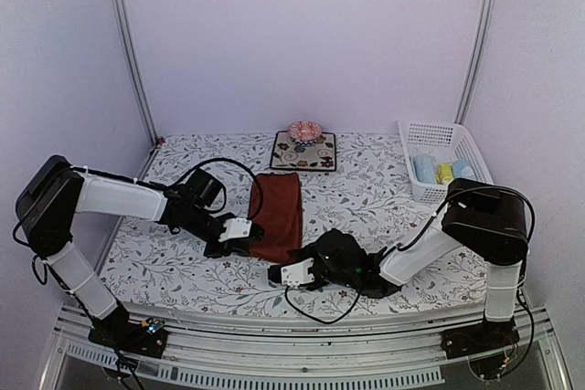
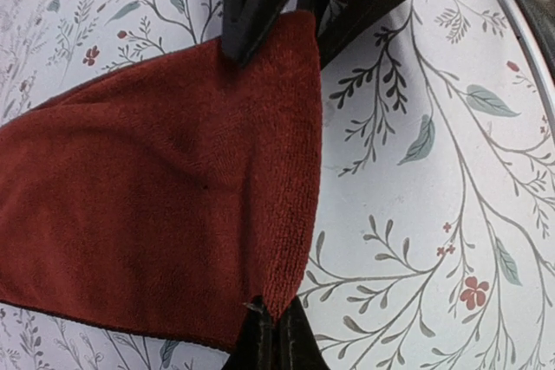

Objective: Roll the towels
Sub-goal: Roll the towel at the center of the board.

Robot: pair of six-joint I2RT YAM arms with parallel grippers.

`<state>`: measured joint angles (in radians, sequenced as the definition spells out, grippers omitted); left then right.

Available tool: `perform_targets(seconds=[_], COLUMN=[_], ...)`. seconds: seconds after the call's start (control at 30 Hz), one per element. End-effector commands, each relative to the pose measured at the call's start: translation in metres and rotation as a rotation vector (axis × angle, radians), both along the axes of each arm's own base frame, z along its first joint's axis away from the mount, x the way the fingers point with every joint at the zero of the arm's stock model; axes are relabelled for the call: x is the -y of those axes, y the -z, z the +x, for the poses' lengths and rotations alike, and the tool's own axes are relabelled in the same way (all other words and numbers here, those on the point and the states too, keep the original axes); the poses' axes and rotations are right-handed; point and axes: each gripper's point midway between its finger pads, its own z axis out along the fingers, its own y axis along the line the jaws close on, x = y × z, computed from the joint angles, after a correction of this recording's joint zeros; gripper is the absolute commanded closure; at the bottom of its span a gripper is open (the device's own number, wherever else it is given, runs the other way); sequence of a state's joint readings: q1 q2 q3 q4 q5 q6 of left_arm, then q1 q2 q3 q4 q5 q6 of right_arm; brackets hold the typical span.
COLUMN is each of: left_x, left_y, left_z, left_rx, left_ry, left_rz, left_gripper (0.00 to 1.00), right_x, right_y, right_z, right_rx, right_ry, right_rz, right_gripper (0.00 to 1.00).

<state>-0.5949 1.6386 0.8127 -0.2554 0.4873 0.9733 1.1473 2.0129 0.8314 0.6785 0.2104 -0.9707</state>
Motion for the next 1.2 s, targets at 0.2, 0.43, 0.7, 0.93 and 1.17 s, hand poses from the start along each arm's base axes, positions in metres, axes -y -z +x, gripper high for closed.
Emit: perform_targets(seconds=[0.2, 0.43, 0.7, 0.93, 1.17], left_x=[-0.004, -0.008, -0.019, -0.02, -0.017], left_y=[-0.003, -0.005, 0.004, 0.004, 0.007], left_z=[-0.001, -0.012, -0.037, -0.039, -0.031], left_rx=[-0.028, -0.048, -0.102, -0.125, -0.145], left_ry=[0.003, 0.027, 0.052, 0.039, 0.018], left_rz=[-0.014, -0.01, 0.017, 0.022, 0.036], left_gripper=[1.0, 0.99, 0.96, 0.94, 0.87], right_x=[0.001, -0.005, -0.001, -0.003, -0.001], right_y=[0.0, -0.008, -0.02, -0.006, 0.002], right_z=[-0.001, -0.014, -0.032, -0.038, -0.031], right_rx=[-0.036, -0.261, -0.464, -0.59, -0.747], right_ry=[0.029, 0.035, 0.086, 0.111, 0.161], right_rz=[0.015, 0.016, 0.088, 0.063, 0.089], right_gripper=[0.97, 0.98, 0.98, 0.98, 0.98])
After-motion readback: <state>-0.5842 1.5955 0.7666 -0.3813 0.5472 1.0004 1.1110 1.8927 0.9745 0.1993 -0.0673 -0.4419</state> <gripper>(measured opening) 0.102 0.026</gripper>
